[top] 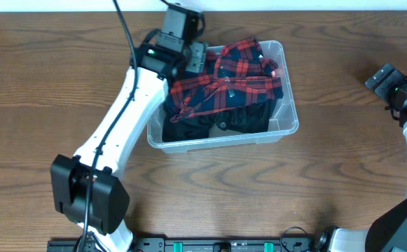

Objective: Pack container
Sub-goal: 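Release the plaid shirt and press it down into the container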

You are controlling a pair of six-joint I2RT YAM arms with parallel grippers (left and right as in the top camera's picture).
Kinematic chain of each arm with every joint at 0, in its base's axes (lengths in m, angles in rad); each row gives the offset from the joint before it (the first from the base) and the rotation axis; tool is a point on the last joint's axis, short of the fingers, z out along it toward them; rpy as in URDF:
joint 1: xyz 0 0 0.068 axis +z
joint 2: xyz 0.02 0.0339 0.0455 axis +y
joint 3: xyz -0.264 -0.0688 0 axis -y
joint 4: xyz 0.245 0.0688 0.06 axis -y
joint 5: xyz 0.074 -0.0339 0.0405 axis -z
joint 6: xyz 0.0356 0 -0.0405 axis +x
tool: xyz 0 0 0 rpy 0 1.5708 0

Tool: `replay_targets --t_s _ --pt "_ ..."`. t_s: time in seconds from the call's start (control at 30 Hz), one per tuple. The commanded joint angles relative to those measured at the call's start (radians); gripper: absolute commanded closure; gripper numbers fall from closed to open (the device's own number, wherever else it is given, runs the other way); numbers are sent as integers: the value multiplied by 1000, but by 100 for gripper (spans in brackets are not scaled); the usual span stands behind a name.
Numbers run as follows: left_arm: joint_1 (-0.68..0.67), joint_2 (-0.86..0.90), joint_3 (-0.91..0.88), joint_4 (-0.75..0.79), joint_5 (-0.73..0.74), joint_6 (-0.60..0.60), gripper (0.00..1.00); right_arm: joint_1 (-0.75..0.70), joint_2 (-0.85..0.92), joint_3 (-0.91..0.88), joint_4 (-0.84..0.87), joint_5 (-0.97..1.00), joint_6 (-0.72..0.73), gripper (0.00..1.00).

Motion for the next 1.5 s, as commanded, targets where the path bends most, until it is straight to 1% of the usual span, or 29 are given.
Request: replay_targets --t_s 0.0,0.23,0.5,0.63,0.73,0.83,1.0,1.2,1.33,1.47 --pt "-35 18 9 -5 -6 10 30 -3 5 16 -1 10 13 1" --pt "-110 118 9 12 -4 10 30 -3 5 16 -1 10 13 1" --pt "-181 130 8 32 -4 19 30 -3 5 16 -1 10 13 1" --pt "-236 142 7 7 -4 38 30 -3 5 16 -1 10 13 1" --pt "-278 147 7 -36 -6 78 30 -3 5 16 -1 10 13 1" --pt "-301 153 -5 -67 -35 82 30 -3 5 16 -1 10 13 1" --pt "-285 183 -38 -72 -60 81 30 -3 5 16 -1 10 13 1" --pt "-217 182 -37 -45 -60 80 30 -3 5 16 -1 10 13 1" --pt "-175 136 0 -47 -60 77 30 -3 5 16 -1 10 13 1" --pt "-167 44 28 -49 -60 76 30 -3 5 16 -1 10 13 1"
